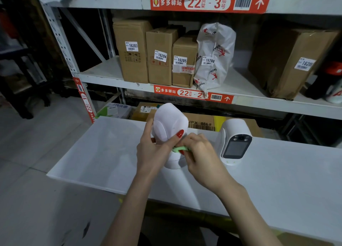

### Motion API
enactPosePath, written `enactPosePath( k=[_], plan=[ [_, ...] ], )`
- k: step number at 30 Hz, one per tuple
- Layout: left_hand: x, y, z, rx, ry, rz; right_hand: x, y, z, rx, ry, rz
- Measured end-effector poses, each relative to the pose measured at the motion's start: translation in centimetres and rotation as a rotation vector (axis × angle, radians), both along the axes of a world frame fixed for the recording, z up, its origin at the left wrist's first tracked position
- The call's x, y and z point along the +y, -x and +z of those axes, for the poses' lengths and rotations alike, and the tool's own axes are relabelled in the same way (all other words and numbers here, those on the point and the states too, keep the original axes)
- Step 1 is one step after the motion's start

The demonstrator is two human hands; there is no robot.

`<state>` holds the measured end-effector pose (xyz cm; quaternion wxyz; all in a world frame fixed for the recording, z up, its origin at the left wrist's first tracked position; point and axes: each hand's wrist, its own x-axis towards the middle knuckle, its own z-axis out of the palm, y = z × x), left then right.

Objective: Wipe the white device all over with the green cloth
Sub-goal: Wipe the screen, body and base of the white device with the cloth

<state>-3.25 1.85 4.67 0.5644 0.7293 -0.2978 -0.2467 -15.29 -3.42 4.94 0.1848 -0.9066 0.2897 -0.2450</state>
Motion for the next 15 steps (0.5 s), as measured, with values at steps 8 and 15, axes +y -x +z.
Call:
enactPosePath(
  k=[8,15],
  plan=[
    [0.1,0.1,0.4,0.071,0.026,-0.006,-1.1,0.9,-0.2,-0.024,0.186,-0.08],
    [0.1,0.4,0.4,0.086,0.02,-0.054,-1.2,0.8,-0.6,0.049,0.255,-0.11]
  ],
)
